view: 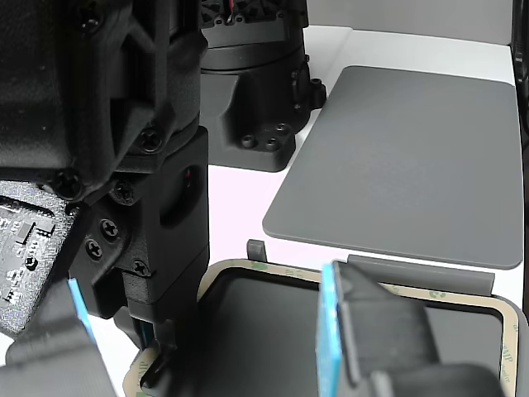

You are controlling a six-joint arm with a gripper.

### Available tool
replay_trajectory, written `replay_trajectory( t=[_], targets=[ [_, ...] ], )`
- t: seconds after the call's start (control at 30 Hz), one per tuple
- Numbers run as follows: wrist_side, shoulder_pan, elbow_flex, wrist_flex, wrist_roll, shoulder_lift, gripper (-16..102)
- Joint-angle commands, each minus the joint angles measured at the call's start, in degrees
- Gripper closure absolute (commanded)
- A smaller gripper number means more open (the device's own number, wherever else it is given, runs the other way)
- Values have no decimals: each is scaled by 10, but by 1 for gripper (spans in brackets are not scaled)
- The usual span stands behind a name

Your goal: Move top rectangular frame to the holder.

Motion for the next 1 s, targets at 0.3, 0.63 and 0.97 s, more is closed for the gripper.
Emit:
replay_trajectory(
  t=[0.3,0.63,0.97],
  targets=[
    [-1,-9,-16,-2,-4,9,92],
    [-4,-9,-16,-2,-13,8,60],
    [-13,-9,-17,0,-20,8,19]
  ],
)
